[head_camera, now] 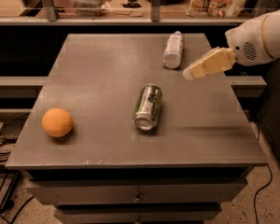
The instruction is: Move blue plastic bottle near orange
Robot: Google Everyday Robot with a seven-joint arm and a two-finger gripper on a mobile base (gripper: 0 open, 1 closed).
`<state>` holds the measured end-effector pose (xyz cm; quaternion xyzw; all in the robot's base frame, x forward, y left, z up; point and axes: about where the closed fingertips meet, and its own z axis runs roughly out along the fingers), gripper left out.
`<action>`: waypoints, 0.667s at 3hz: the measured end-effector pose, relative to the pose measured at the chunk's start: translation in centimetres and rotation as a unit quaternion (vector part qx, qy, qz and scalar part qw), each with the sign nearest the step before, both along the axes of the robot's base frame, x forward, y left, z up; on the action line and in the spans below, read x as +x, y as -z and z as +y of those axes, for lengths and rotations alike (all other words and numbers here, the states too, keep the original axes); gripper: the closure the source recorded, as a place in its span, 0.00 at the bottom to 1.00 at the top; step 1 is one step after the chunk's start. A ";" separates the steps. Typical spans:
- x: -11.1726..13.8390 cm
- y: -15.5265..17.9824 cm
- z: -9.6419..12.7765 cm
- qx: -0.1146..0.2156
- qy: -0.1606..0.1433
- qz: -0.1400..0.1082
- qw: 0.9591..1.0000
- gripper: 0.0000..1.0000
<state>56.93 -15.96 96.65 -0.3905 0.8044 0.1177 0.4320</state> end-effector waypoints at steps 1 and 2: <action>4.2 0.6 0.8 0.084 0.027 -0.022 0.996 0.00; 8.2 1.0 1.6 0.127 0.049 -0.033 0.990 0.00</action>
Offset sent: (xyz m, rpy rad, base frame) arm 0.1397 0.0299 -0.0186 0.3467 -0.0807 -0.1559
